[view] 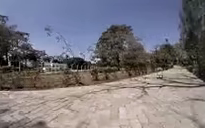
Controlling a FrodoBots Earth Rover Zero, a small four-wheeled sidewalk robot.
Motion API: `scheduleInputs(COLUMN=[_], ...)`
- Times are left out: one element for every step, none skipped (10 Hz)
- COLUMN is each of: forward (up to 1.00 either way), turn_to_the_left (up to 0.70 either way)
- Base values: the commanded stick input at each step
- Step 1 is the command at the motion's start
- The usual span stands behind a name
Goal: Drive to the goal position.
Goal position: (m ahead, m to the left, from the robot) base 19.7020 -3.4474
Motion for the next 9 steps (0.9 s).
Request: scheduleInputs(forward=[0.85, 0.85, 0.85, 0.85, 0.85, 0.85, 0.85, 0.85, 0.85], turn_to_the_left=[-0.34, -0.34, -0.34, -0.32, -0.29, 0.00, 0.00, 0.00, 0.00])
